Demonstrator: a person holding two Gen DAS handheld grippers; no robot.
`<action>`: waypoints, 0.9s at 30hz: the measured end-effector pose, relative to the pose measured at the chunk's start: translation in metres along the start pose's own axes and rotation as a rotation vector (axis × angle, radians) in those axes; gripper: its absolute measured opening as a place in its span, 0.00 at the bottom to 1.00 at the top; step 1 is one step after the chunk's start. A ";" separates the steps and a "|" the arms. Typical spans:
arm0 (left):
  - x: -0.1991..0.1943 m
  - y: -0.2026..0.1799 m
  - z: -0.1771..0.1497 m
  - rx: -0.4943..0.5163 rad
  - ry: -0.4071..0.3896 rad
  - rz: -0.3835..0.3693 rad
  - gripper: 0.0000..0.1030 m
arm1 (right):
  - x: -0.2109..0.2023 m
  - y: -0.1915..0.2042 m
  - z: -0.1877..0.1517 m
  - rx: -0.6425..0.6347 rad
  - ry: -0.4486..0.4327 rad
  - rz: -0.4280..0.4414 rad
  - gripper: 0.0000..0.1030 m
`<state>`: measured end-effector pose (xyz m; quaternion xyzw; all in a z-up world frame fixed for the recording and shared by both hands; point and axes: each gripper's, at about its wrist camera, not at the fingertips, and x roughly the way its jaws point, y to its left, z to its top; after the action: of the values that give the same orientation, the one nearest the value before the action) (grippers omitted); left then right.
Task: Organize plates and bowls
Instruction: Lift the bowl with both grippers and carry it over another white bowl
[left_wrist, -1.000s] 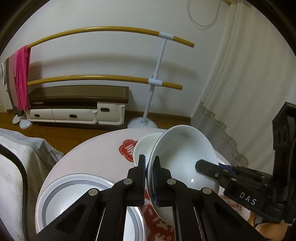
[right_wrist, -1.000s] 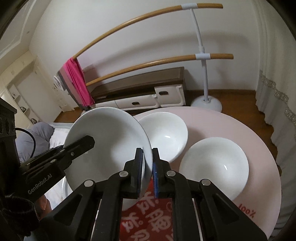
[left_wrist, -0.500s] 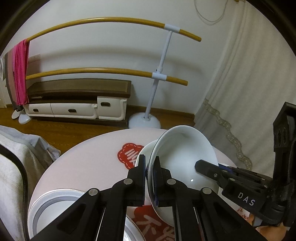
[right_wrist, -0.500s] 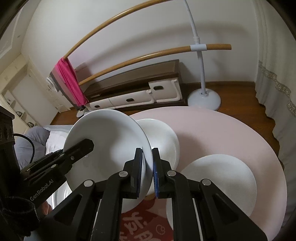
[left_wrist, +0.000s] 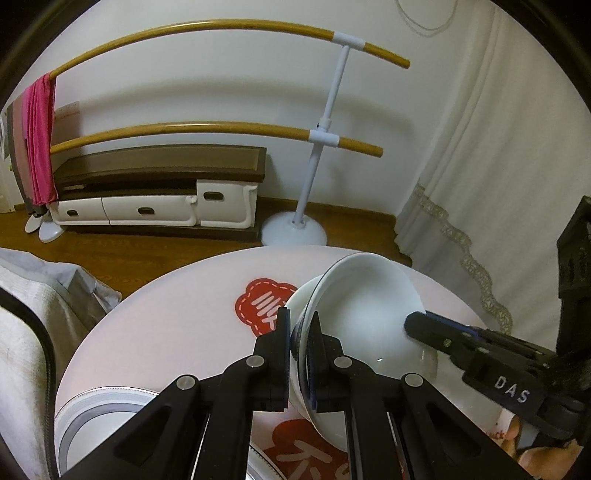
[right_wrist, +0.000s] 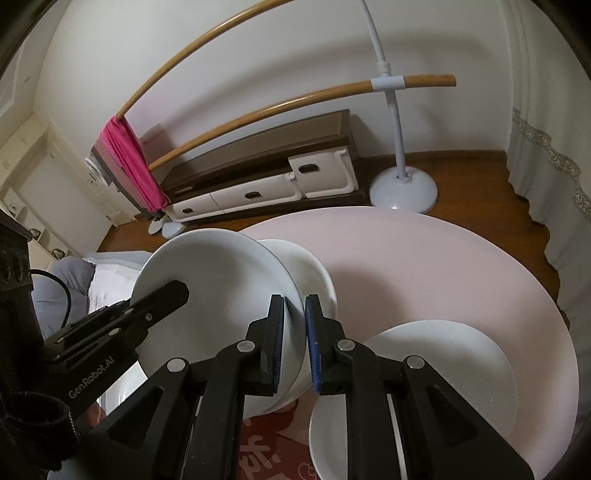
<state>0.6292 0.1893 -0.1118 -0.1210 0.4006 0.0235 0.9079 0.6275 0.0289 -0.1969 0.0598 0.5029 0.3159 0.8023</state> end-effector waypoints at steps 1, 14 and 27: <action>0.001 -0.001 -0.001 -0.001 0.003 0.002 0.03 | 0.000 0.000 0.000 0.003 0.001 0.001 0.13; 0.022 -0.012 0.007 0.032 0.019 0.042 0.03 | -0.014 0.007 -0.003 -0.053 -0.044 -0.105 0.15; 0.024 -0.020 -0.002 0.062 0.018 0.061 0.03 | 0.009 -0.001 -0.001 -0.062 0.033 -0.115 0.29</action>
<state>0.6463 0.1679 -0.1267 -0.0806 0.4128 0.0375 0.9065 0.6303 0.0330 -0.2051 0.0009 0.5086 0.2857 0.8122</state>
